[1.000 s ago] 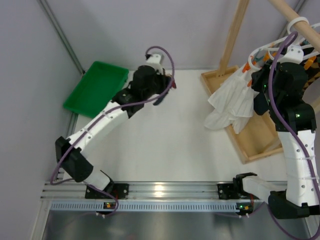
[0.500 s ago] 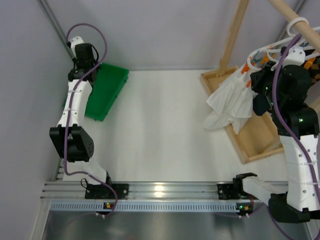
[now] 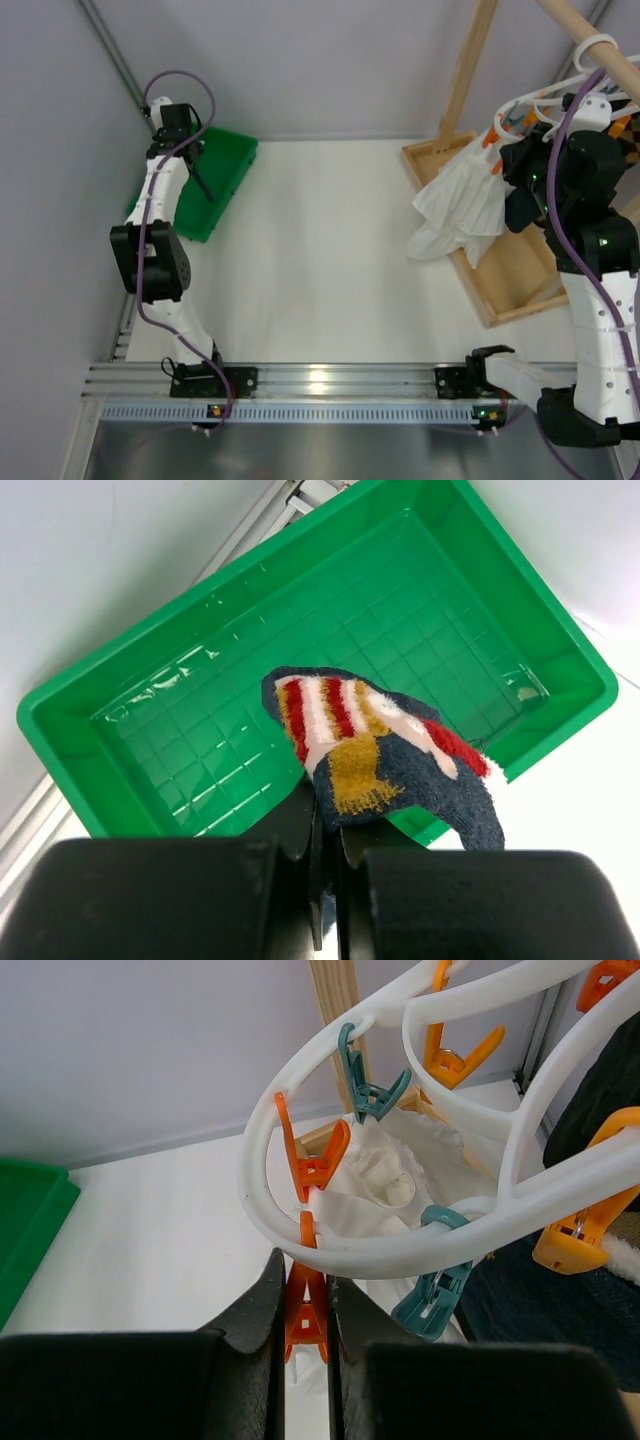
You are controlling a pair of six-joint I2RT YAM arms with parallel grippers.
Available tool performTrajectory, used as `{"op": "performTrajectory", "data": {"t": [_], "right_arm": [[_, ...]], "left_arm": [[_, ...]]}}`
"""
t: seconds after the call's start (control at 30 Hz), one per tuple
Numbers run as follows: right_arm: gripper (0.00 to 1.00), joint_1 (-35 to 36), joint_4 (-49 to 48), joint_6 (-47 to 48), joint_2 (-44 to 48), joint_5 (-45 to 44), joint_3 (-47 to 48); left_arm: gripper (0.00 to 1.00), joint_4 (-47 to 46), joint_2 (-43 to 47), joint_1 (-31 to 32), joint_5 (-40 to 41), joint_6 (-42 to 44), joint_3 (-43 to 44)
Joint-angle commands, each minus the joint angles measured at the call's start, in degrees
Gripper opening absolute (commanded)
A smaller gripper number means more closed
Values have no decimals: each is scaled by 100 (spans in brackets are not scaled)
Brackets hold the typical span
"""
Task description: Remove the socks clipped to the hanger
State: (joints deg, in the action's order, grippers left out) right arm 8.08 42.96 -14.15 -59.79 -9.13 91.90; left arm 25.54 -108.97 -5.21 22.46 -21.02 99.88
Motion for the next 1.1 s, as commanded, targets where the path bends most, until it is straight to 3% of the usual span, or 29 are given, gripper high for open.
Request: {"op": "performTrajectory", "data": {"t": [0.0, 0.07, 0.1, 0.17, 0.2, 0.23, 0.6, 0.7, 0.77, 0.83, 0.93, 1.07], "right_arm": [[0, 10, 336, -61, 90, 358, 179], [0, 1, 406, -79, 73, 429, 232], [0, 1, 415, -114, 90, 455, 258], [0, 10, 450, -123, 90, 482, 276], [0, 10, 468, -123, 82, 491, 311], [0, 10, 502, -123, 82, 491, 329], [0, 1, 652, -149, -103, 649, 426], [0, 10, 722, -149, -94, 649, 382], [0, 10, 758, -175, -112, 623, 364], [0, 10, 819, -193, -94, 596, 329], [0, 1, 907, -220, -68, 596, 381], [2, 10, 1144, -220, -191, 701, 696]], "left_arm": [[0, -339, 429, -15, -14, -236, -135], [18, -339, 429, -24, -22, -192, -126], [56, -322, 429, -24, 108, -201, -144], [74, -330, 482, -24, 284, -236, -267], [91, -330, 490, -24, 390, -228, -293], [98, -322, 517, -24, 452, -184, -328], [98, -242, 1587, -6, 1024, -587, -889], [98, -269, 2219, 38, 506, -763, -1258], [97, -278, 2484, 467, 522, -659, -1321], [97, -286, 2775, 1485, 715, -570, -1365], [94, -766, 2943, 2748, -228, -719, -1435], [90, -1374, 2680, 4183, -427, -413, -1409]]}}
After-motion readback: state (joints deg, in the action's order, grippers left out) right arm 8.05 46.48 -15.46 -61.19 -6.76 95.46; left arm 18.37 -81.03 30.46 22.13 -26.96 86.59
